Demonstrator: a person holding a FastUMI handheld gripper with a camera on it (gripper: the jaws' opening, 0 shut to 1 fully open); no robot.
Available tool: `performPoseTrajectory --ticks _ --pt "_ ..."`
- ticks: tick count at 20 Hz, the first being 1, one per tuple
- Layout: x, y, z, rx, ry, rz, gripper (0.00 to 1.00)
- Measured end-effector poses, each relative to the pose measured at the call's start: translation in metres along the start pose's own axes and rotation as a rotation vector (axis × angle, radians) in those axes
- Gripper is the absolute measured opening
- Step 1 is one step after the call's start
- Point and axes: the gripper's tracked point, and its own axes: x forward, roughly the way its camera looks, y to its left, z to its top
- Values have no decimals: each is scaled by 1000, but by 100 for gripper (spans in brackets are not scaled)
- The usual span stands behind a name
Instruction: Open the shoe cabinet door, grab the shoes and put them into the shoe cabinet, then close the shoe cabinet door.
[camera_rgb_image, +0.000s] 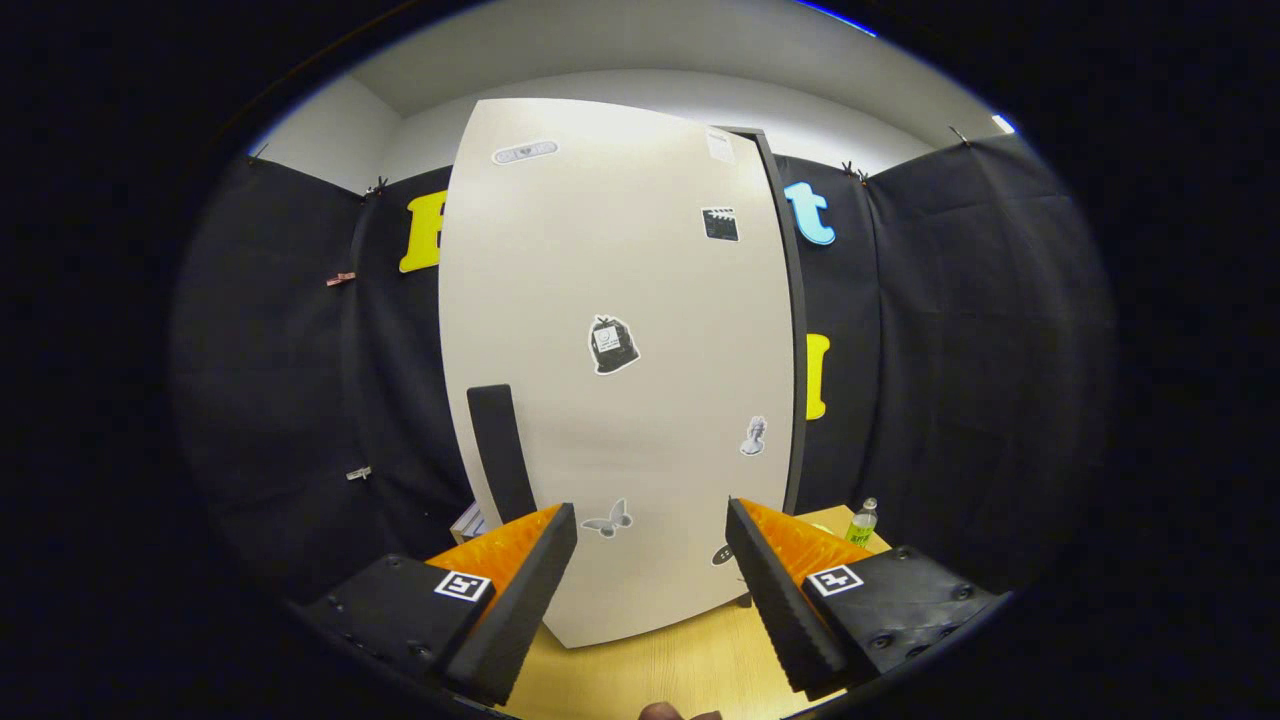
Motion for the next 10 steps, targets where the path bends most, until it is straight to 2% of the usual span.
performPoseTrajectory --ticks 10 --pt "1 -11 5 -32 -26 -34 99"
